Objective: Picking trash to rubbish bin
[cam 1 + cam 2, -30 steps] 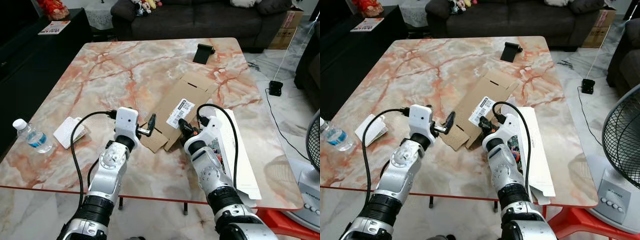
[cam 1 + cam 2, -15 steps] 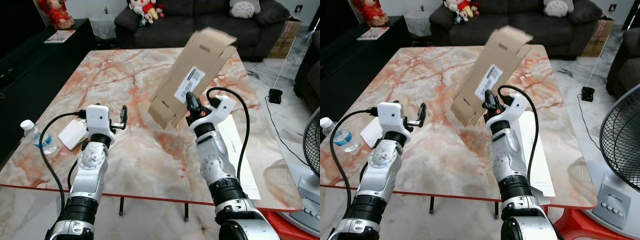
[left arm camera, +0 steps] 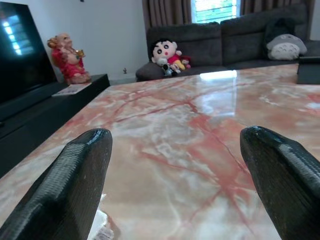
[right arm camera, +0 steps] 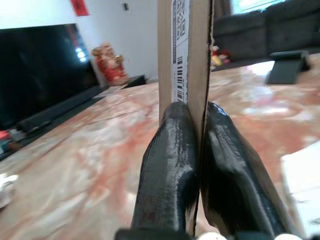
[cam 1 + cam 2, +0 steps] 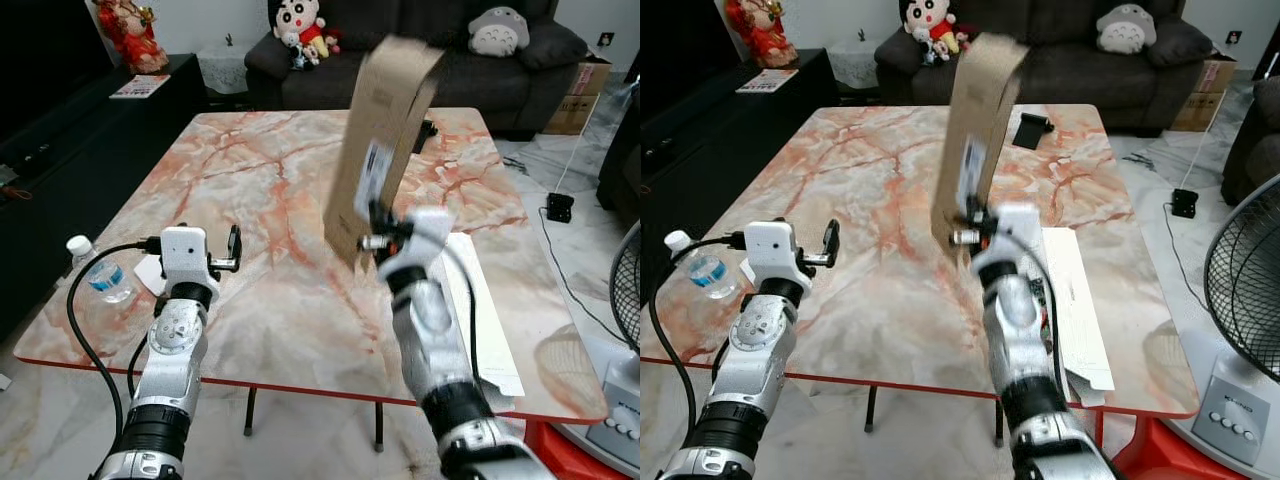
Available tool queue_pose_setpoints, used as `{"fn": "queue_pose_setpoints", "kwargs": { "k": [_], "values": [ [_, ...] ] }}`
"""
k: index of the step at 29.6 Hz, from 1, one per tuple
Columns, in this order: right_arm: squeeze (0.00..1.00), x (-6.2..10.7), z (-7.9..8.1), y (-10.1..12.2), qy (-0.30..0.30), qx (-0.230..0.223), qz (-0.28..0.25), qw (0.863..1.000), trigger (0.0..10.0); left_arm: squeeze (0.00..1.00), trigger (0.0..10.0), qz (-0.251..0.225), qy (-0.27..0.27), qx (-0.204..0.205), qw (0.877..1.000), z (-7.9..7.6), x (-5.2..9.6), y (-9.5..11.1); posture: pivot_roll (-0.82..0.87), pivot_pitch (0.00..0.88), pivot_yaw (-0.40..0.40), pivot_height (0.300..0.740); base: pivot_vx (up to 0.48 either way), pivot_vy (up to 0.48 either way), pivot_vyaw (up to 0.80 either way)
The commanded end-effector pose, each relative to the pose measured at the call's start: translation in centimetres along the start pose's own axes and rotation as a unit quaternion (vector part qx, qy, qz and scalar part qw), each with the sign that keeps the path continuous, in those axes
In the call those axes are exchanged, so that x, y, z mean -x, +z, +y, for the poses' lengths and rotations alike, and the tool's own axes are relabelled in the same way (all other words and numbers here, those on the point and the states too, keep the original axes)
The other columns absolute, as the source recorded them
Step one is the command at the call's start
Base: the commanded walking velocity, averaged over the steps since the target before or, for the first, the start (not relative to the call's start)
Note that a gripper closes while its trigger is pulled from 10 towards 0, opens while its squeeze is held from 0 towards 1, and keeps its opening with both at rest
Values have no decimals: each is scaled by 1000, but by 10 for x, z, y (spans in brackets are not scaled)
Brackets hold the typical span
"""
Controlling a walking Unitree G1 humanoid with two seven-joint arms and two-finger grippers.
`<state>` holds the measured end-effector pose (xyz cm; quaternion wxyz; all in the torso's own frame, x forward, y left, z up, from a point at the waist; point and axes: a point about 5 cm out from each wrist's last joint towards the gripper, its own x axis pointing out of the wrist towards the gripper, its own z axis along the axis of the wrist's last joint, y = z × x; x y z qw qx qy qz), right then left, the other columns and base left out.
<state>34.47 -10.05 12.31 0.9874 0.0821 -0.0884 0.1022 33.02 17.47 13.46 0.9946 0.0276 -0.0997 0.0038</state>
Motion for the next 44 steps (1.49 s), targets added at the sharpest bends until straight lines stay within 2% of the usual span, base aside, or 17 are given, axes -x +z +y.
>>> {"fn": "queue_pose_setpoints", "kwargs": {
  "k": [1, 5, 14, 19, 27, 44],
  "values": [
    [0, -7, 2, 15, -2, 11, -37, 999, 10000, 0, 10000, -2, -7, -8, 1000, 0, -3, 1, 48, 0, 115, 740, 0, 0, 0],
    [0, -5, -5, 14, -5, 52, -39, 998, 10000, 0, 10000, -9, -30, -17, 999, -9, -3, 2, 49, 0, 123, 740, 0, 0, 0],
    [0, -13, -2, 25, -21, 50, -72, 996, 10000, 0, 10000, -23, -47, -17, 998, -12, -8, 7, 47, 0, 140, 740, 0, 0, 0],
    [0, -12, 0, 24, -19, 54, -72, 996, 10000, 0, 10000, -24, -55, -17, 998, -15, -7, 6, 50, 0, 139, 740, 0, 0, 0],
    [0, -11, -7, 23, -27, 61, -73, 995, 10000, 0, 10000, -26, -50, -11, 998, -15, -5, 6, 61, 0, 133, 740, 0, 0, 0],
    [0, -20, -1, 29, -7, 67, -73, 995, 10000, 0, 10000, -36, -39, -1, 999, -15, -9, 10, 72, 0, 101, 740, 0, 0, 0]
  ]
}}
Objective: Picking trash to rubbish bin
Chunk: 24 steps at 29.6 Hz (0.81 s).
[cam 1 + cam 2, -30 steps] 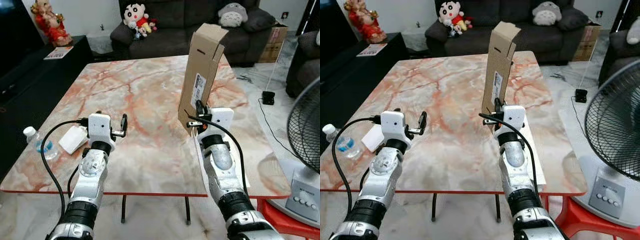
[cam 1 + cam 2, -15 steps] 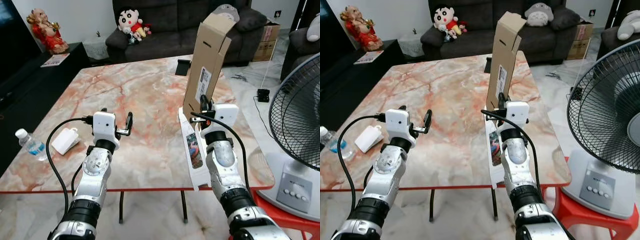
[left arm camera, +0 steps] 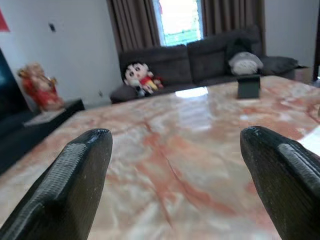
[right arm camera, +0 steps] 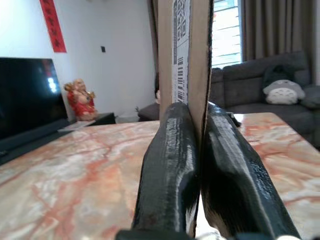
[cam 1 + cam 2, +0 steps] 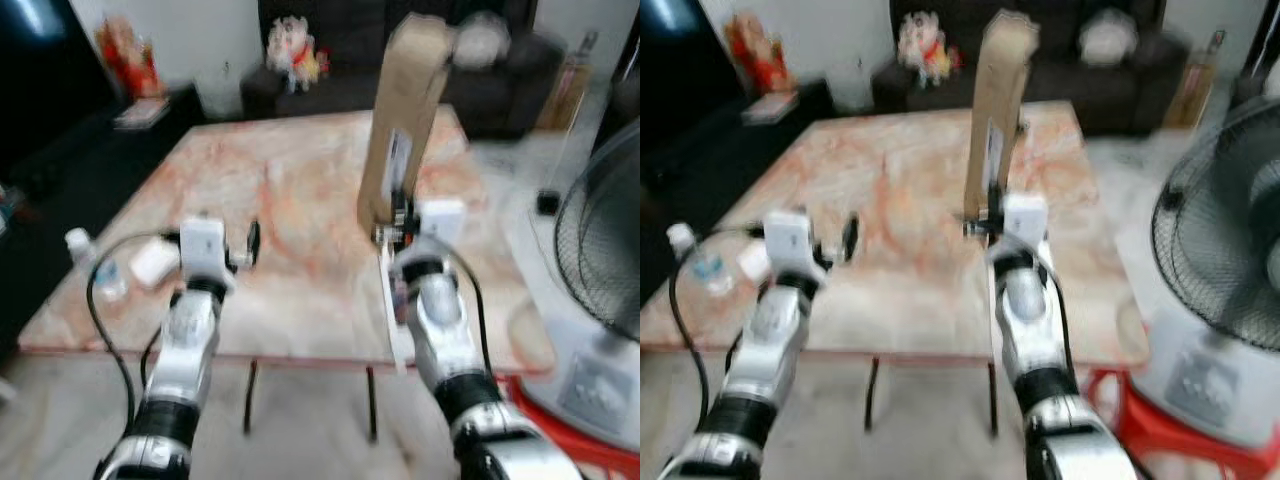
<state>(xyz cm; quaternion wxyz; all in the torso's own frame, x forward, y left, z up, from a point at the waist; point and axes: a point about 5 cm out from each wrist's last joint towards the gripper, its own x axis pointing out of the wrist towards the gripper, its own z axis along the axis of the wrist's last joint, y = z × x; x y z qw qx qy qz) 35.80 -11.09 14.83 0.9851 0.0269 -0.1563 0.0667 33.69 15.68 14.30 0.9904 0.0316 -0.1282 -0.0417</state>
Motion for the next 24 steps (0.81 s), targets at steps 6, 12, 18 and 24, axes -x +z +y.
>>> {"fn": "queue_pose_setpoints", "kwargs": {
  "k": [6, 12, 18, 24],
  "values": [
    [0, -3, 7, 4, 16, 4, -8, 1000, 10000, 0, 10000, -7, 5, 1, 1000, 1, -1, 2, 70, 0, 102, 740, 0, 0, 0],
    [0, -6, 8, 7, 22, 14, -13, 1000, 10000, 0, 10000, -11, 6, 1, 1000, 1, -4, 5, 68, 0, 97, 740, 0, 0, 0],
    [0, -8, 8, 9, 27, 21, -15, 999, 10000, 0, 10000, -15, 9, 2, 1000, 1, -5, 6, 70, 0, 84, 740, 0, 0, 0],
    [0, -8, 9, 8, 34, 24, -14, 999, 10000, 0, 10000, -18, 14, 4, 1000, 1, -4, 6, 71, 0, 77, 740, 0, 0, 0]
  ]
}}
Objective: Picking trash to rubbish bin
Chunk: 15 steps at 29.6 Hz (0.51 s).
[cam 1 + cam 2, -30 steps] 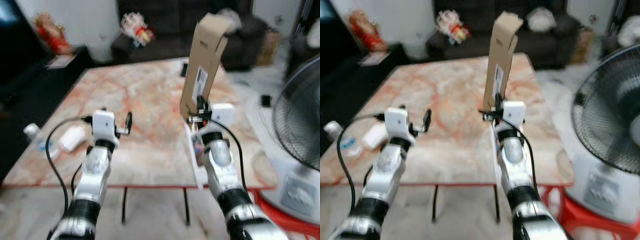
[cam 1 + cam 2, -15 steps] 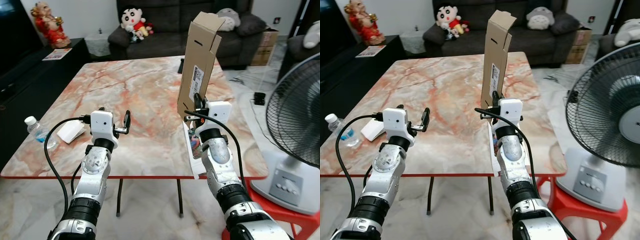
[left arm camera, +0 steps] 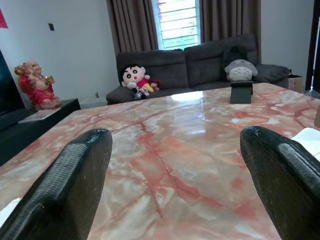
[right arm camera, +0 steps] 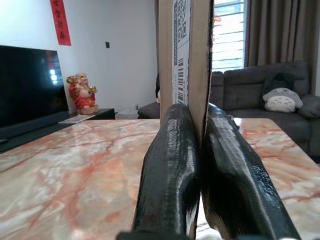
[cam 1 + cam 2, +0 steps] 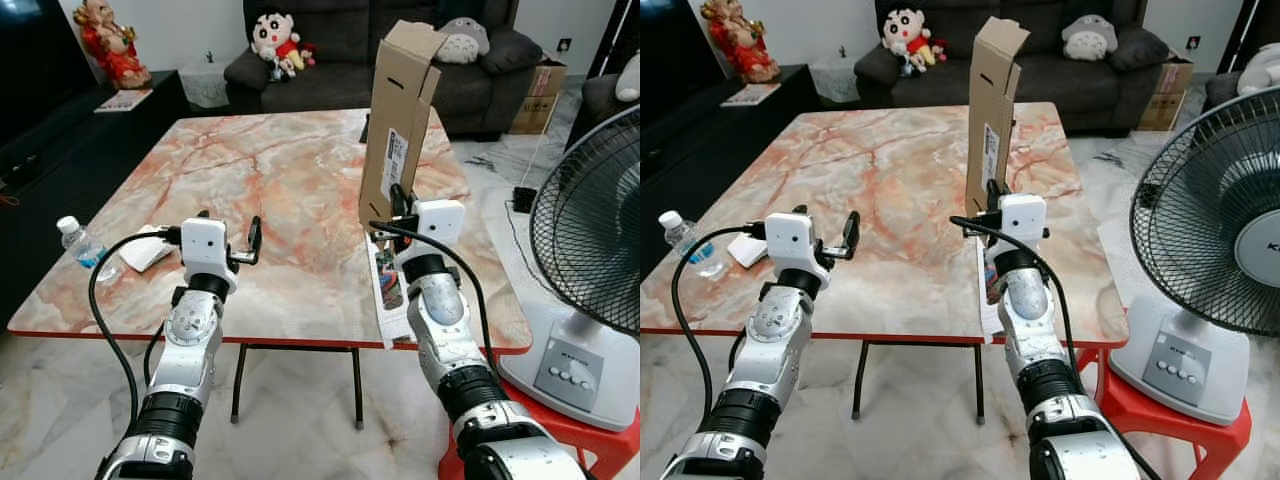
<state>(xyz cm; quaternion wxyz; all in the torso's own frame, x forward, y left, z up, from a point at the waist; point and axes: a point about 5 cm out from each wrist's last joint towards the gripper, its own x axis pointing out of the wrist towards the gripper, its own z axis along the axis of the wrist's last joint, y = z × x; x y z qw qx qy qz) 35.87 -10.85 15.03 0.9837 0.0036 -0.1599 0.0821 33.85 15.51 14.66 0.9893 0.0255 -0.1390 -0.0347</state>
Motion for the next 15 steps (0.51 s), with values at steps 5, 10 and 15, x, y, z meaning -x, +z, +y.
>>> {"fn": "queue_pose_setpoints", "kwargs": {
  "k": [5, 10, 15],
  "values": [
    [0, -6, 5, 7, 11, -6, -12, 1000, 10000, 0, 10000, -8, 7, 0, 1000, 2, -1, 3, 77, 0, 75, 740, 0, 0, 0],
    [0, -5, 9, 5, 12, -13, -9, 1000, 10000, 0, 10000, -13, 3, -1, 1000, 2, -1, 6, 84, 0, 85, 740, 0, 0, 0],
    [0, -2, 13, 3, 12, -19, -9, 1000, 10000, 0, 10000, -10, -4, -3, 1000, 1, 0, 5, 77, 0, 91, 740, 0, 0, 0]
  ]
}}
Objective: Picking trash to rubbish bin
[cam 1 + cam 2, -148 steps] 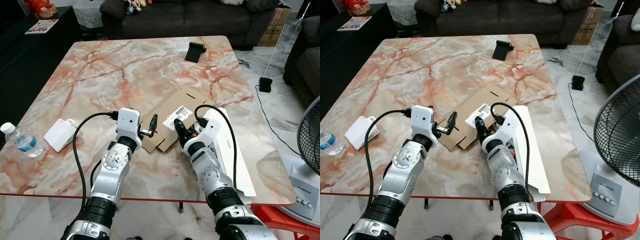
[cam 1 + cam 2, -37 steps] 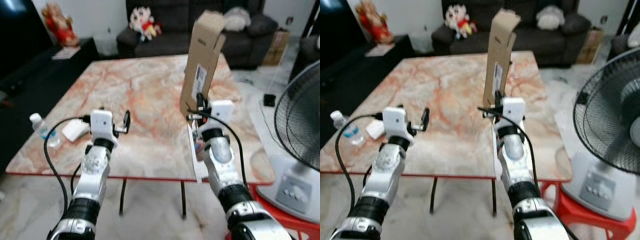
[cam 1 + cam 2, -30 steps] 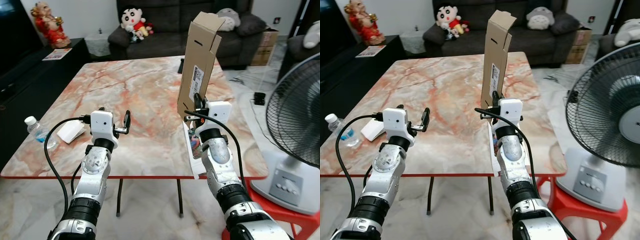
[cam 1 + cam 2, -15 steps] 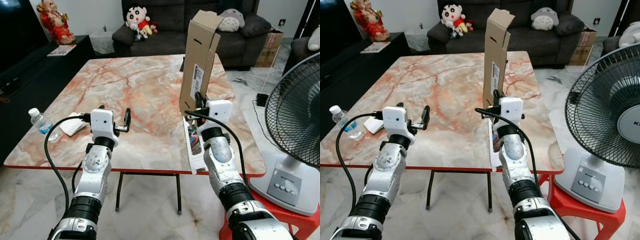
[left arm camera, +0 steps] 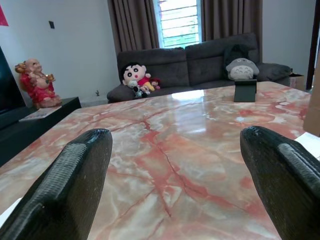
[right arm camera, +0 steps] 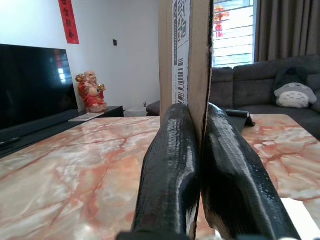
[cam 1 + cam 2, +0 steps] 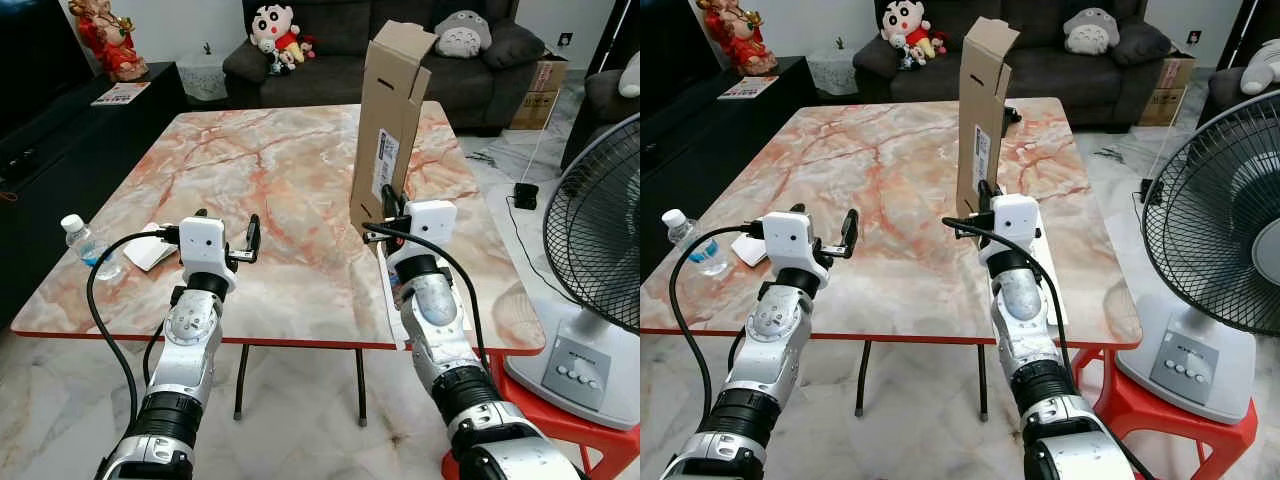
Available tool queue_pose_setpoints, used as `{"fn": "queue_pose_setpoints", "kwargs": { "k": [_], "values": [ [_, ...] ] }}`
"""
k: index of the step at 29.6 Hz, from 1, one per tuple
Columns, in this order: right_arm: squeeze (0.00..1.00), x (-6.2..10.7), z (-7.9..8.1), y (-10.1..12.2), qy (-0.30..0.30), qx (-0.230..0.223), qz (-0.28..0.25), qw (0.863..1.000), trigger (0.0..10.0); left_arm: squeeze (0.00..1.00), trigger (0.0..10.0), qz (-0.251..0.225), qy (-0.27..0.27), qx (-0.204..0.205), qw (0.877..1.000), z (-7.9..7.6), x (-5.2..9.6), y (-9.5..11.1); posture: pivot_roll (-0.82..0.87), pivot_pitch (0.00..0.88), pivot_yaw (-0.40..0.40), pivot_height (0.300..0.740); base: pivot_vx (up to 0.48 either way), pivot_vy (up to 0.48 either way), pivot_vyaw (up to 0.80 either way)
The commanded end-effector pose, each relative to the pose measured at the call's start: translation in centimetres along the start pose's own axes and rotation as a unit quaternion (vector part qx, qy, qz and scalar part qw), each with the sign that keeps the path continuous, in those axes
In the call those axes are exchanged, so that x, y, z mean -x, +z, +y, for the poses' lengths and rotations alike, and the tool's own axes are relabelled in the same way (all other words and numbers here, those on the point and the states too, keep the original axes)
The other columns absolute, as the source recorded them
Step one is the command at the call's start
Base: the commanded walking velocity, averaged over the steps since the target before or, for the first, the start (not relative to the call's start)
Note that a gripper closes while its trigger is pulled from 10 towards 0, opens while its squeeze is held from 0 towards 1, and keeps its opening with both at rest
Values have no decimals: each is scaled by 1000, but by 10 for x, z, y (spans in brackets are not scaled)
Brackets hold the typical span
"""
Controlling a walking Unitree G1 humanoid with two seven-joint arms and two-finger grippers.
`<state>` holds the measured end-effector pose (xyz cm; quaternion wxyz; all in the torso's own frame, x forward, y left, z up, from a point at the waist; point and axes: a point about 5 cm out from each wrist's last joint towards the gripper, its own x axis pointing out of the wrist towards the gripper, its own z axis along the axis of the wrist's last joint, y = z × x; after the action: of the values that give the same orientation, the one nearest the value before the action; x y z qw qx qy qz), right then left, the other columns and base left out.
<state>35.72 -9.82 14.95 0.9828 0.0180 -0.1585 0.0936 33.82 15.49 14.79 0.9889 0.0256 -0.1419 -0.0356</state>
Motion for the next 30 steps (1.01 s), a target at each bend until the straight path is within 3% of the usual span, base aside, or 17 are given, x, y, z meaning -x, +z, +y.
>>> {"fn": "queue_pose_setpoints", "kwargs": {
  "k": [1, 19, 30],
  "values": [
    [0, -2, 3, 4, 4, -3, -8, 1000, 10000, 0, 10000, -7, -3, -2, 1000, 1, 0, 4, 77, 0, 91, 740, 0, 0, 0],
    [0, -3, 3, 4, 5, -4, -6, 1000, 10000, 0, 10000, -11, -7, 3, 1000, -3, -3, 6, 84, 0, 91, 740, 0, 0, 0],
    [0, -4, 1, 3, 1, -6, -3, 1000, 10000, 0, 10000, -8, 0, 0, 1000, 0, -3, 5, 89, 0, 87, 740, -276, 0, 0]
  ]
}}
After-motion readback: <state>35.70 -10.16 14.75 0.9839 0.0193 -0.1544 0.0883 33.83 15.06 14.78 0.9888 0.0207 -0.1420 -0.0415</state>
